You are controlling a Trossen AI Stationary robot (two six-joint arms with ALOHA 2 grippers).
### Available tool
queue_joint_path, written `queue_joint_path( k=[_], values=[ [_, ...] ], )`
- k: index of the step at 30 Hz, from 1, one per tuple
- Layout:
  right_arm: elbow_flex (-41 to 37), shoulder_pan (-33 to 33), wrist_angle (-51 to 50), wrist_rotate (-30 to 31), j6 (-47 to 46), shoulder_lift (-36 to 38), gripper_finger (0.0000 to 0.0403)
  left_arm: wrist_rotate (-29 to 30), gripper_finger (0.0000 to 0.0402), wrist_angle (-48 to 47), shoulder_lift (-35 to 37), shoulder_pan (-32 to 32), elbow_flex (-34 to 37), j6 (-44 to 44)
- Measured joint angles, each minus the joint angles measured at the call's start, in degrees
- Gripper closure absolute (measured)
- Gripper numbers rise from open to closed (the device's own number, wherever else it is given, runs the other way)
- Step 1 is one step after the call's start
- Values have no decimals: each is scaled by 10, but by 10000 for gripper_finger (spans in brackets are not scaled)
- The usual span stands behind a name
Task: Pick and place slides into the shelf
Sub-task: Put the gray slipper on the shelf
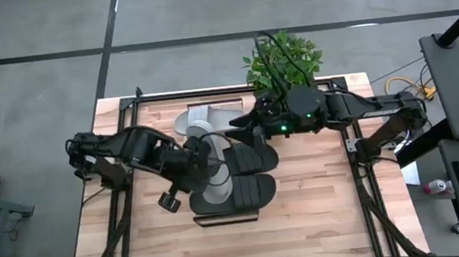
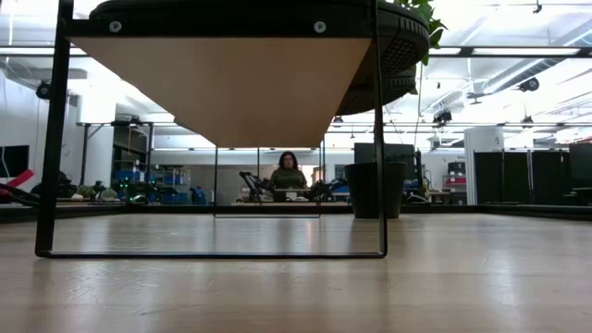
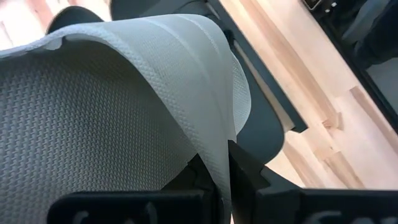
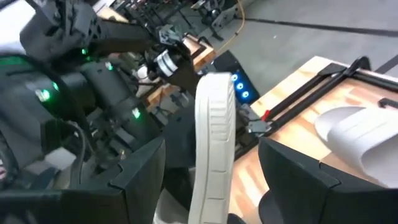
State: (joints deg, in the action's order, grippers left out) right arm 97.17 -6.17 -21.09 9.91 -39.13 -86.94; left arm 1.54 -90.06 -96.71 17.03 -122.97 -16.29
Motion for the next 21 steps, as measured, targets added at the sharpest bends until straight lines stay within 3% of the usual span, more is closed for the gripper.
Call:
queue_joint_path(
  k=[8,21],
  values=[
    [0,43,4,-94,-2,-34,154,-7,401,0,0,-32,0,-23],
    [0,51,51,-99,28,-40,154,-34,401,17,-5,-35,4,-50]
  ],
)
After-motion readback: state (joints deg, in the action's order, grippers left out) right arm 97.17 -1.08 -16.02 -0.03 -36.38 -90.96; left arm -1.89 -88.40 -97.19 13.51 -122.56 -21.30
